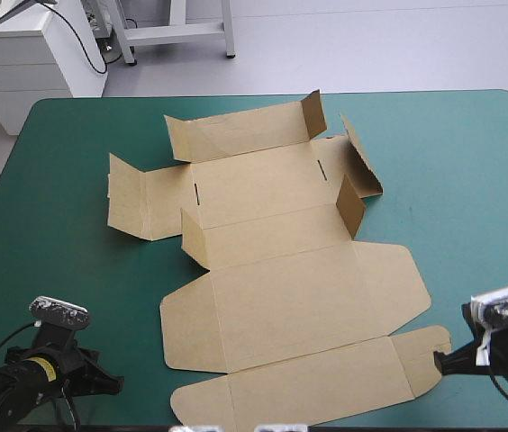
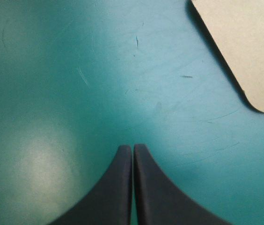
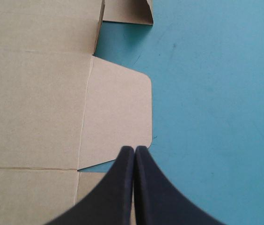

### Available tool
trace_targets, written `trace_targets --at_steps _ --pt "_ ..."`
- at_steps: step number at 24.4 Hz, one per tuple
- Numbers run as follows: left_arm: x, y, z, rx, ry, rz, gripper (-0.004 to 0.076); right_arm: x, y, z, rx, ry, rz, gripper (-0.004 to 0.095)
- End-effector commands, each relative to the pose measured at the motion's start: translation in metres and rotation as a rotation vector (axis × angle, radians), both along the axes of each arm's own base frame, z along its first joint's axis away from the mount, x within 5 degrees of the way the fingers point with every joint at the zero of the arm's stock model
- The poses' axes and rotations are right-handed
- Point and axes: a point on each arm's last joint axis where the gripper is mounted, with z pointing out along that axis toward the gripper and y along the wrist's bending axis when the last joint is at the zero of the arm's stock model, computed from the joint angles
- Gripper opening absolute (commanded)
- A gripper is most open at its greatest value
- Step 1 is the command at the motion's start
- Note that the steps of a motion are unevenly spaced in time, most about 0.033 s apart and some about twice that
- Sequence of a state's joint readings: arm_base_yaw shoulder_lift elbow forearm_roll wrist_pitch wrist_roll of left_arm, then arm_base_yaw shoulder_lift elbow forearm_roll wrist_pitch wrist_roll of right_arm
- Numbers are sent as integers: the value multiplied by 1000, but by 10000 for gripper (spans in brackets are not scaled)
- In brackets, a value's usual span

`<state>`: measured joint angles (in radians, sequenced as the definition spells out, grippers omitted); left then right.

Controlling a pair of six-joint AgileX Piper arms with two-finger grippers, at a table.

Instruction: Fold the box

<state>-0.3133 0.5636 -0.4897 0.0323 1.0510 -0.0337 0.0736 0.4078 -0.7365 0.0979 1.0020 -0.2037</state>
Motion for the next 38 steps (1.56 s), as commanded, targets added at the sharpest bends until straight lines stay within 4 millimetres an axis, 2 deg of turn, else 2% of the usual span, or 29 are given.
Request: trace_targets --at_steps 1,6,13,17,21,22,23,24,26,27,29,32,35,37,38 --pt "4 -2 9 -23 -56 -6 -8 27 1 33 -10 -68 1 -16" --pt "4 -2 9 -24 -56 -3 -8 70 5 62 -9 -30 3 -16" --pt "4 -2 9 -24 -56 -3 -8 125 12 88 -14 -3 35 -16" --pt "4 -2 9 -24 -56 -3 -8 169 18 99 -13 16 70 -16" --pt "4 -2 9 -24 -56 -3 -8 211 24 99 -12 82 109 -15" --pt "4 -2 9 -24 -56 -3 -8 233 26 97 -29 111 135 -15" --pt "4 -2 9 -24 -56 -3 -8 241 27 96 -35 120 141 -15" --pt "4 -2 9 -24 -56 -3 -8 261 29 92 -39 141 146 -15" --pt "4 -2 9 -24 -56 -3 -8 287 32 85 -23 171 156 -15" --pt "4 -2 9 -24 -56 -3 -8 294 34 83 -22 176 159 -15" --pt "4 -2 9 -24 -56 -3 -8 320 49 74 -49 186 189 -8" --pt "4 -2 9 -22 -57 -5 -8 348 76 59 -120 198 187 104" --pt "4 -2 9 -22 -57 -5 -8 380 96 34 -191 236 95 320" --pt "4 -2 9 -22 -57 -5 -8 393 106 19 -189 279 96 494" --pt "4 -2 9 -22 -57 -5 -8 396 107 15 -183 292 88 527"
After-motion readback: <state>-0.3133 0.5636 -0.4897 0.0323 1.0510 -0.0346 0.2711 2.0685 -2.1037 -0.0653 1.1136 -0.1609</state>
